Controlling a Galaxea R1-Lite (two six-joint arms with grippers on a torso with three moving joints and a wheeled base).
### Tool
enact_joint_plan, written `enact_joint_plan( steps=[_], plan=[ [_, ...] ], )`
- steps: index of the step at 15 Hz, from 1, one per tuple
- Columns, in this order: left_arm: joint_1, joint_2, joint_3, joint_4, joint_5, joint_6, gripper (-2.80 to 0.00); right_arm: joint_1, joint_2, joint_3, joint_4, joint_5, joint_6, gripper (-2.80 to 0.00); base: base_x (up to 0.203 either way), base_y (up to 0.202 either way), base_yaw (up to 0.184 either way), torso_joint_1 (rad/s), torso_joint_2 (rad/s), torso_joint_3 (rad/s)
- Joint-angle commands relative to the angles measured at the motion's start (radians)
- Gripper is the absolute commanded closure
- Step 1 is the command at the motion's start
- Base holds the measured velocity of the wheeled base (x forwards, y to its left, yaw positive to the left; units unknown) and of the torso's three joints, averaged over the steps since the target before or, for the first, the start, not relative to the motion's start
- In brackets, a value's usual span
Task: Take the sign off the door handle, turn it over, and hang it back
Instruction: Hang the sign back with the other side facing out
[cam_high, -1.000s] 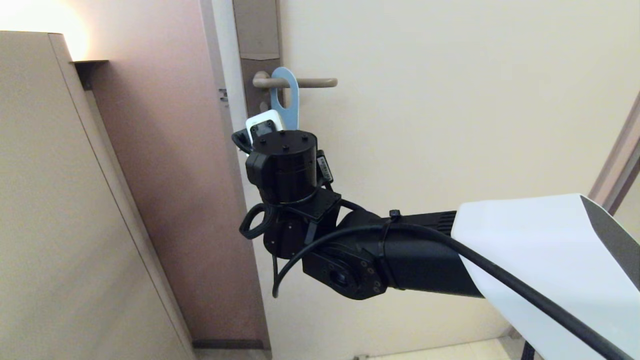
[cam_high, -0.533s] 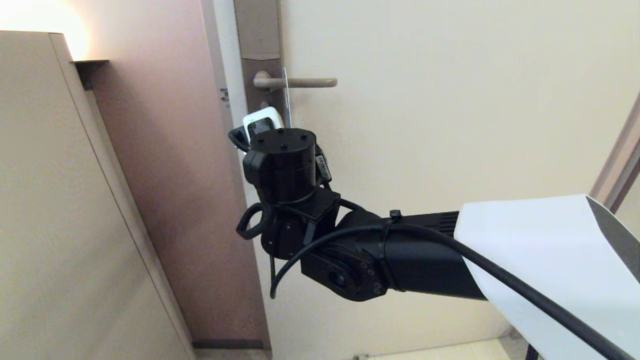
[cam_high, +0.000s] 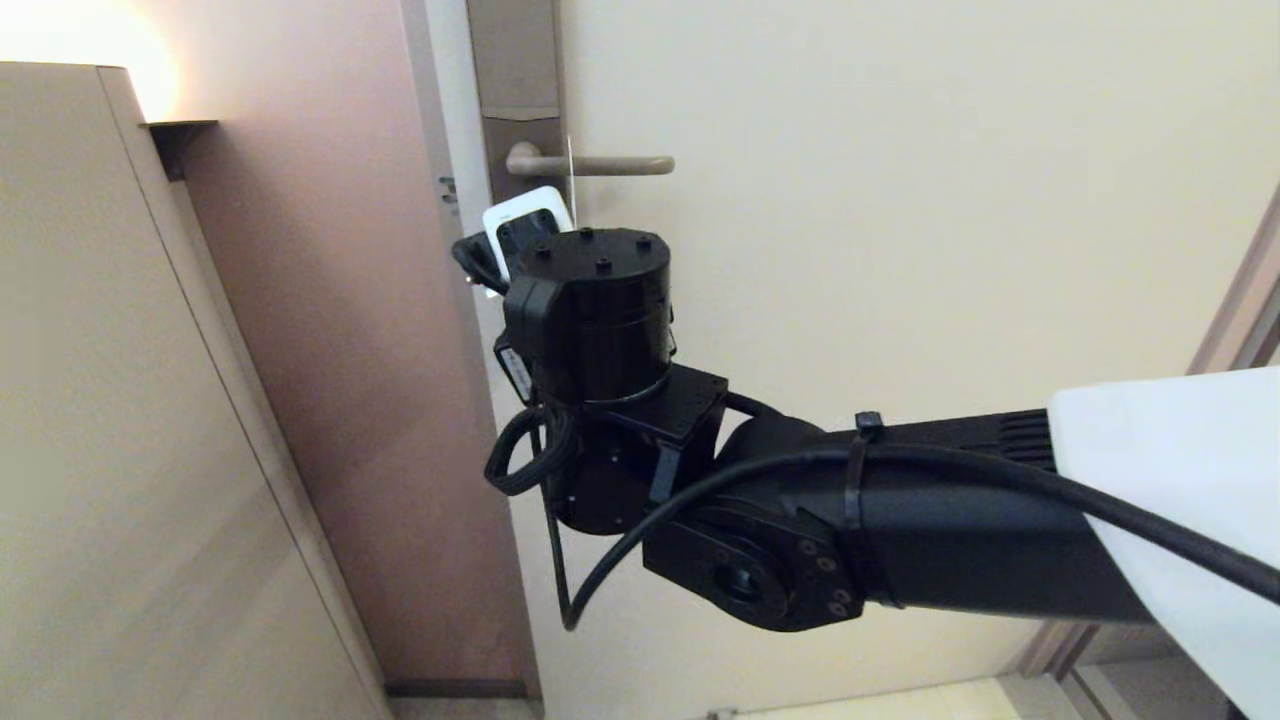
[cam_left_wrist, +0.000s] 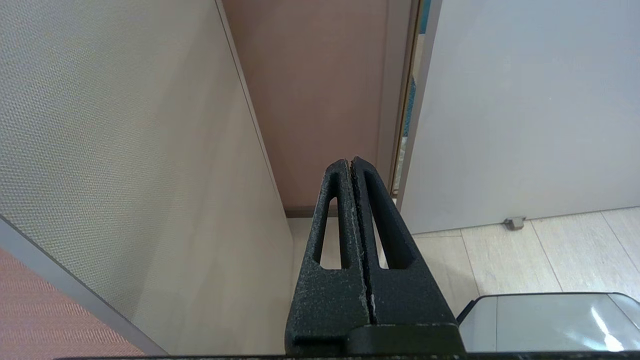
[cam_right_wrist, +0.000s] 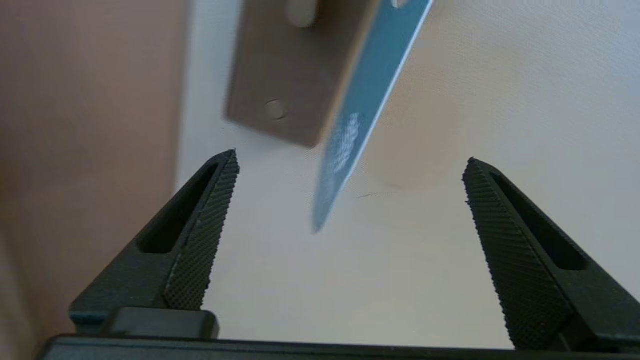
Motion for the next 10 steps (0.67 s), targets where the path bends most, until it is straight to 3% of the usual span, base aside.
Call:
enact_joint_plan(
  steps=[1, 4, 7, 8, 10],
  plan=[
    [0.0, 0.001, 0.0, 0.0, 0.0, 0.0, 0.0, 0.002, -0.081, 0.07, -0.003, 0.026, 0.005, -2.8, 0.0, 0.0, 0.0, 0.0, 0.0, 0.0],
    [0.0, 0.001, 0.0, 0.0, 0.0, 0.0, 0.0, 0.003, -0.173, 0.204, -0.003, 0.129, 0.054, -2.8, 0.0, 0.0, 0.0, 0.0, 0.0, 0.0],
    [0.001, 0.001, 0.0, 0.0, 0.0, 0.0, 0.0, -0.001, -0.217, 0.273, -0.003, 0.155, 0.107, -2.8, 0.0, 0.0, 0.0, 0.0, 0.0, 0.0],
    [0.0, 0.001, 0.0, 0.0, 0.0, 0.0, 0.0, -0.004, -0.217, 0.277, -0.006, 0.156, 0.113, 0.0, 0.0, 0.0, 0.0, 0.0, 0.0, 0.0],
    [0.001, 0.001, 0.0, 0.0, 0.0, 0.0, 0.0, -0.015, -0.217, 0.277, -0.005, 0.166, 0.12, 0.0, 0.0, 0.0, 0.0, 0.0, 0.0, 0.0]
  ],
)
